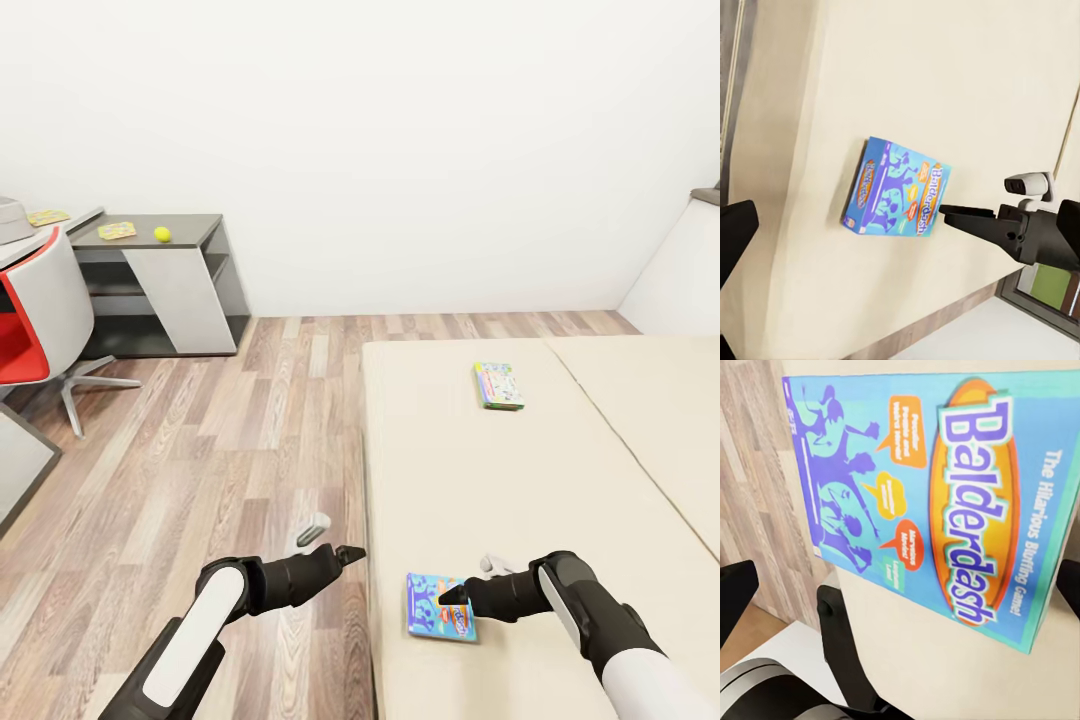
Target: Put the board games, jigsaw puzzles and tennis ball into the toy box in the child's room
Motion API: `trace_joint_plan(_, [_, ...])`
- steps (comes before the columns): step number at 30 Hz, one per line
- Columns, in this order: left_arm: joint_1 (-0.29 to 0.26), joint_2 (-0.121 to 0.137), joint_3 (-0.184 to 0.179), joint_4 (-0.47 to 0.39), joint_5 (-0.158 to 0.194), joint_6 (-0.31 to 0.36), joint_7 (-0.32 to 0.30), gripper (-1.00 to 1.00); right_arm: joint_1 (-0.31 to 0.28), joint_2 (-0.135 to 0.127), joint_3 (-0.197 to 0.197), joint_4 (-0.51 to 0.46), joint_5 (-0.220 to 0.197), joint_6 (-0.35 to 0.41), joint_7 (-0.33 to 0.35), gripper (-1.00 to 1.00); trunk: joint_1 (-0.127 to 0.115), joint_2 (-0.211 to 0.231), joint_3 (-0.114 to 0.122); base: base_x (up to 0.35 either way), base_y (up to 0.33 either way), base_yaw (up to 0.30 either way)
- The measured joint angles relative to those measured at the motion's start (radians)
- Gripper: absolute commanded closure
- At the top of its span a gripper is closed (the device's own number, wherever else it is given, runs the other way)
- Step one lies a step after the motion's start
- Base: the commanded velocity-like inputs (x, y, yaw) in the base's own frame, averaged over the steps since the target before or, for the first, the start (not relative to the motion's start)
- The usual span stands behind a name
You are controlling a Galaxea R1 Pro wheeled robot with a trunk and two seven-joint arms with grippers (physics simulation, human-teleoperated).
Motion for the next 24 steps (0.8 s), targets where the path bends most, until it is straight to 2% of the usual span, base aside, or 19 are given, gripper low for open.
trace_joint_plan(24, [0.0, 0.0, 0.0, 0.0, -0.001, 0.0, 0.0, -1.0, -0.001, -0.001, -0.001, 0.0, 0.0, 0.0, 0.0, -1.0, 0.0, 0.0, 0.0, 0.0, 0.003, 0.0])
